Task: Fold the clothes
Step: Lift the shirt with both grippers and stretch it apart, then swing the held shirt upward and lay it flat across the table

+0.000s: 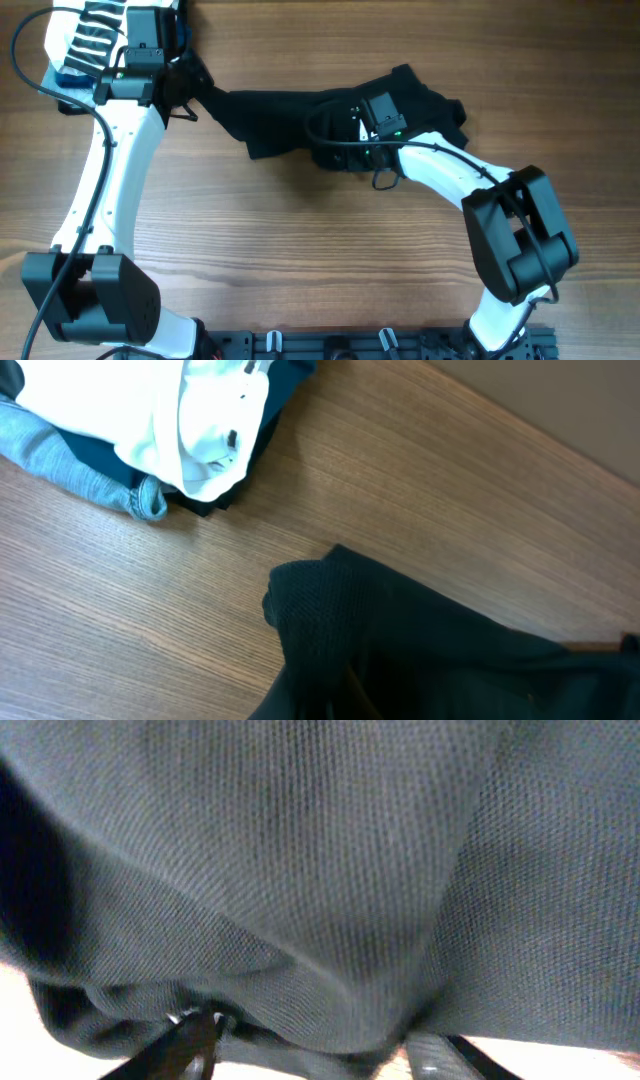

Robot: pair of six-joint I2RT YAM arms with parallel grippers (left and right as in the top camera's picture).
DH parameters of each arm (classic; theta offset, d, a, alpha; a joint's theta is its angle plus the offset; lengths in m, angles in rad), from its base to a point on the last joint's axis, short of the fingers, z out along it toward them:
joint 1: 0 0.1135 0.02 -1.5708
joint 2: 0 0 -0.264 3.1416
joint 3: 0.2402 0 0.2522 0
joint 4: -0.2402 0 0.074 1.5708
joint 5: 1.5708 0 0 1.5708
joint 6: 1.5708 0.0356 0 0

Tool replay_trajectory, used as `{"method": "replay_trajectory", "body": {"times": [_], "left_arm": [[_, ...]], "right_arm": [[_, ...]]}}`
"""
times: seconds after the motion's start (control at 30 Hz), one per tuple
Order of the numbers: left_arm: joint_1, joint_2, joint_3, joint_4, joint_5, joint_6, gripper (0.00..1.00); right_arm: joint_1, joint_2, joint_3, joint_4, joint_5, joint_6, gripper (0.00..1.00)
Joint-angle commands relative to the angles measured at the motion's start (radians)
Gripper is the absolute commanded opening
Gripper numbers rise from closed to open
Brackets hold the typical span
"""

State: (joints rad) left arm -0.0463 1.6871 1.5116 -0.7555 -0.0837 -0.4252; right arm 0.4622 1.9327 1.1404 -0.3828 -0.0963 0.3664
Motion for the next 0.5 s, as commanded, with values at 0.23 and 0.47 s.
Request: {"method": "replay_trajectory", "body": {"times": [0.23,0.47], "left_arm": [[0.005,-0.018,-0.002,-0.010,-0.019,-0.010,0.04],[-0.009,-0.213,0.056,-0.016,-0.015,-0.009,0.04]], "right_arm": [[-0.017,-0.014,0.011,-0.105,-0.034,0.052,0.04],[-0.336,-0.410,0.459,-0.570,-0.033,-0.139,0.04]]}}
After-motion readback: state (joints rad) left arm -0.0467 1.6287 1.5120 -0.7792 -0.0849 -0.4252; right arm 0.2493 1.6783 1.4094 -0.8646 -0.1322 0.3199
